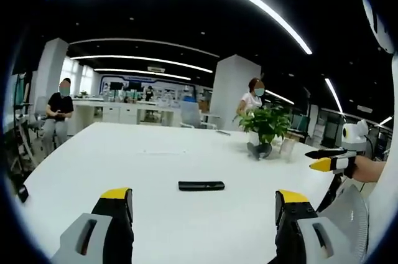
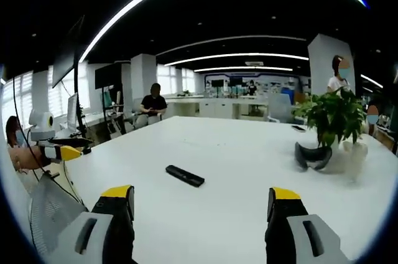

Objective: Press the specified remote control buttons in sequence, fully releasing each button before pressing the next.

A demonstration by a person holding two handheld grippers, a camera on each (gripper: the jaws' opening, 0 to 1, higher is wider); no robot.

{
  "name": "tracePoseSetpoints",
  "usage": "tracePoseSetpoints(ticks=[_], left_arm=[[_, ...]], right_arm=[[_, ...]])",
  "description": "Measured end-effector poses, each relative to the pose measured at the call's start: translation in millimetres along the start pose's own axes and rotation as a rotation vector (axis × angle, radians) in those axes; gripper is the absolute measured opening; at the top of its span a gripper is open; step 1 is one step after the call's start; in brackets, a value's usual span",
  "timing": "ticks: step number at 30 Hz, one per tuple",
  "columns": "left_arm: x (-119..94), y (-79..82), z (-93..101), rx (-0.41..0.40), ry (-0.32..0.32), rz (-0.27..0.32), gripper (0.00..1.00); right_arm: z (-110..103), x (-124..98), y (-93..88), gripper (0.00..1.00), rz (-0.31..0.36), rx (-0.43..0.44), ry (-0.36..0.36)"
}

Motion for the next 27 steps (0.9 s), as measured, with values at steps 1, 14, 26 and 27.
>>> tracePoseSetpoints(ticks=[1, 14, 26, 27], left_arm=[[-0.4, -0.8, 1.1, 0.004, 0.003, -0.005, 0.98], [-5.0, -1.0, 4.9, -0.016, 0.007, 0.008, 0.98], [-5.9, -1.0, 6.7, -0.023, 0.013, 0.004, 0.96], [-5.8, -0.9, 6.9, -0.020, 0.011, 0.003, 0.96]], right_arm=[[0.3, -0.2, -0.4, 0.88, 0.000, 0.002, 0.001], [-0.6, -4.7, -3.6, 0.87, -0.013, 0.021, 0.019], [-1.0, -6.6, -7.9, 0.87, -0.033, 0.030, 0.013], [-0.8, -5.7, -8.4, 0.87, -0.033, 0.034, 0.013]])
Point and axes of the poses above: the point that each gripper's makers call its tool centre point, and the gripper's own axes: x roughly forward along the fingers, z roughly to its right, y roughly out of its top, the point moved 10 cm from there along -x, roughly backward along the fingers, and after that the axes turned 10 degrees about -y, right-handed, at the moved point
